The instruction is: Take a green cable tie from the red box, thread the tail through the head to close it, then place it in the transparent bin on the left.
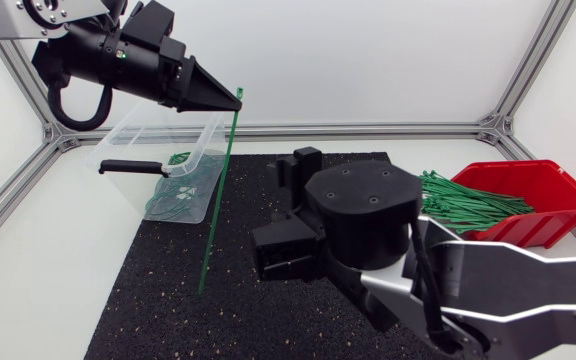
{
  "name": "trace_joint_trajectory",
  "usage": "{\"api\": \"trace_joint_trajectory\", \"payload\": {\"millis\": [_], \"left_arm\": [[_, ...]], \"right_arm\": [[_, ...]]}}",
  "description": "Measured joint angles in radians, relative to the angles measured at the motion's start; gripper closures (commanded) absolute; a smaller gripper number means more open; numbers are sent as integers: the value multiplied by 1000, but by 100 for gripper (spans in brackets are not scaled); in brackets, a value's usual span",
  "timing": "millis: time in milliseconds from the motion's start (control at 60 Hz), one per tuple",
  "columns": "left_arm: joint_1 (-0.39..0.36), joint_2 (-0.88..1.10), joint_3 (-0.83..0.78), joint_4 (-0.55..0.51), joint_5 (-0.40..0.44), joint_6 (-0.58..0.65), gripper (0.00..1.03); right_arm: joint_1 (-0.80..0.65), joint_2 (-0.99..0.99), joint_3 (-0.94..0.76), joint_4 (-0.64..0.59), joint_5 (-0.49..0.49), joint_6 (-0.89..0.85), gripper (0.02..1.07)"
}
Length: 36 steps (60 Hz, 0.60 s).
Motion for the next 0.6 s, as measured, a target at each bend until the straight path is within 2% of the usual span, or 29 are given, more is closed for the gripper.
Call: {"api": "trace_joint_trajectory", "payload": {"millis": [300, 600], "left_arm": [[-26, 151, 177, -161, 4, 99, 100], [-35, 277, 317, -279, 5, 192, 100]], "right_arm": [[24, 149, -26, 254, 26, -149, 6], [46, 253, -24, 289, -11, -217, 6]]}}
